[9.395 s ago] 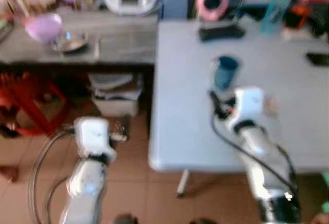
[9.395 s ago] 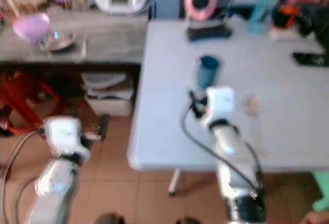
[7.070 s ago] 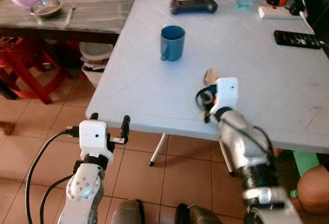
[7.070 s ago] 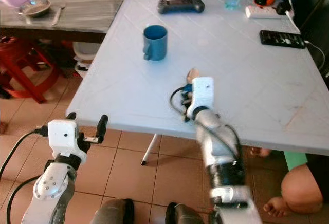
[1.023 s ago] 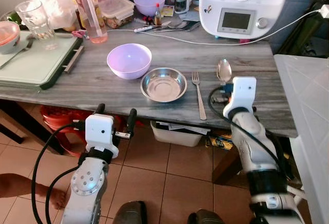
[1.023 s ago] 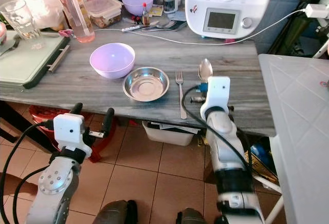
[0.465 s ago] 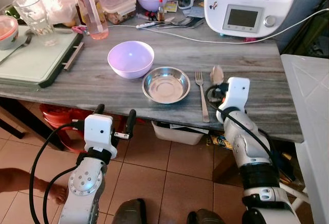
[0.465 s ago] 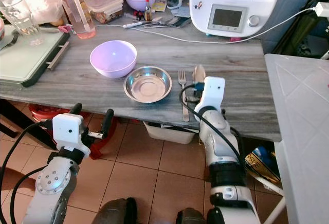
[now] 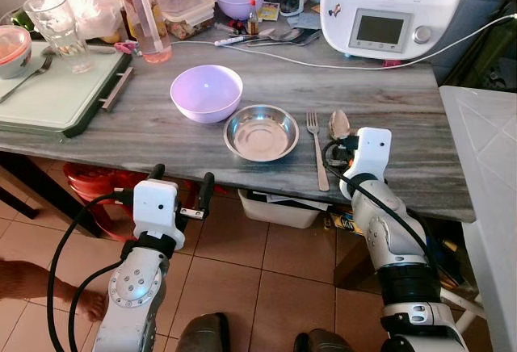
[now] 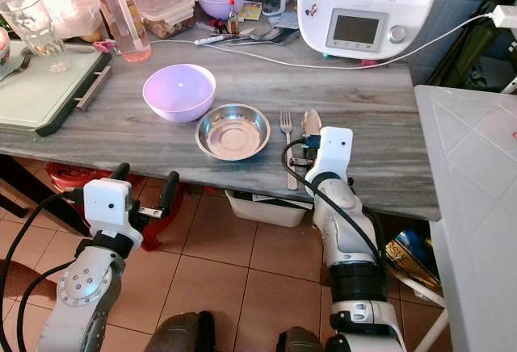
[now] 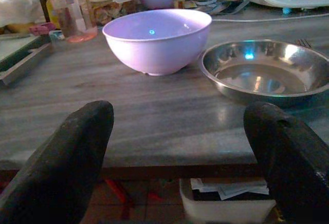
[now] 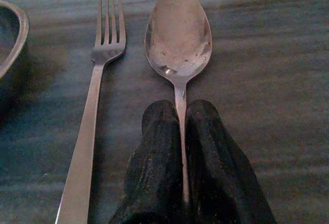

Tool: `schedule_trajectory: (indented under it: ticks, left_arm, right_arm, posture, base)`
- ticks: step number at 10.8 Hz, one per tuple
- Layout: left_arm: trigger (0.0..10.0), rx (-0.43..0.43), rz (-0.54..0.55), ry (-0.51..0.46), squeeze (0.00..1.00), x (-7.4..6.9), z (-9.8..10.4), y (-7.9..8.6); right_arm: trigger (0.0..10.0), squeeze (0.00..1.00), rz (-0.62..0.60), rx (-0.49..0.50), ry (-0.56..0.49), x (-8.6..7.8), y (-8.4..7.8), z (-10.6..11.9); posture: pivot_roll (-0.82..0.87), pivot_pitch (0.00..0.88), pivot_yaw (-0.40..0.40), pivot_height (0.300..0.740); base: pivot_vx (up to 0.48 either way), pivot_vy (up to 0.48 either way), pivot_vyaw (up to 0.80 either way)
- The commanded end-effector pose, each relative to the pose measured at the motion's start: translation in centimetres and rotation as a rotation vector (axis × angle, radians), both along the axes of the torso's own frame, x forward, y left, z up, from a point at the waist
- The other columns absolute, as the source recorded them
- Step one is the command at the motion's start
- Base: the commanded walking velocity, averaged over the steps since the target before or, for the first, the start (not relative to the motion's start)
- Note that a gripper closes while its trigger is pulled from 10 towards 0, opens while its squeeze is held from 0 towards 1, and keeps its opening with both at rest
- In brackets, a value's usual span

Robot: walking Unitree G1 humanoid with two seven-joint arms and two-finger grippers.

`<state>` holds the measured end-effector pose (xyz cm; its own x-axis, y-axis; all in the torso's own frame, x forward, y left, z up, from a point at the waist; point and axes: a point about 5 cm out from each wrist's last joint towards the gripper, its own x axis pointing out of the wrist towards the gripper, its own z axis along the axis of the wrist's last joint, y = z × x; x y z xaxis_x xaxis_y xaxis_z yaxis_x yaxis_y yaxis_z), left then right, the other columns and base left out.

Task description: Setting the table

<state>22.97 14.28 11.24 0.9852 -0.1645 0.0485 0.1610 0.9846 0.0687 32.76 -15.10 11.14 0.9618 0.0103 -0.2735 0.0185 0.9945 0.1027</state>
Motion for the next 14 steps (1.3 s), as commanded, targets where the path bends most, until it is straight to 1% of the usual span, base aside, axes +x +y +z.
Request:
schedule_trajectory:
  ticks: [1,3,8,10,11,12,14]
  left_arm:
    - [10.0,0.003,-0.004,-0.002,0.0,0.0,0.2,-0.1]
    - [10.0,0.004,-0.005,-0.001,0.0,0.0,0.2,-0.1]
    - [10.0,0.009,-0.011,0.002,0.0,0.0,0.2,-0.1]
    - [10.0,0.009,-0.012,0.003,0.0,0.0,0.2,-0.2]
    - [10.0,0.008,-0.012,0.004,0.0,0.0,0.1,-0.2]
    - [10.0,0.007,-0.012,0.004,0.0,0.0,0.2,-0.3]
    - [10.0,0.006,-0.011,0.004,0.0,0.0,0.2,-0.3]
  right_arm:
    - [10.0,0.0,0.008,0.007,0.039,-0.1,0.2,-0.8]
    - [10.0,0.0,0.005,0.015,0.033,0.3,-0.1,-0.6]
    - [10.0,0.0,0.016,0.037,0.017,1.2,0.4,-0.4]
    - [10.0,0.0,0.025,0.039,0.018,1.1,0.7,-0.5]
    - [10.0,0.13,0.039,0.048,0.021,1.0,0.9,-0.6]
    - [10.0,1.0,0.042,0.05,0.013,0.9,0.8,-0.6]
    - [10.0,1.0,0.034,0.042,0.007,0.8,0.6,-0.5]
  posture:
    - [0.11,0.132,0.042,0.74]
    - [0.11,0.132,0.044,0.74]
    - [0.11,0.135,0.049,0.74]
    - [0.11,0.135,0.047,0.74]
    - [0.11,0.136,0.046,0.74]
    - [0.11,0.137,0.047,0.74]
    - [0.11,0.139,0.045,0.74]
  base:
    - [0.0,0.0,0.0]
    - [0.0,0.0,0.0]
    - [0.0,0.0,0.0]
    - [0.0,0.0,0.0]
    - [0.0,0.0,0.0]
    - [0.0,0.0,0.0]
    - [0.0,0.0,0.0]
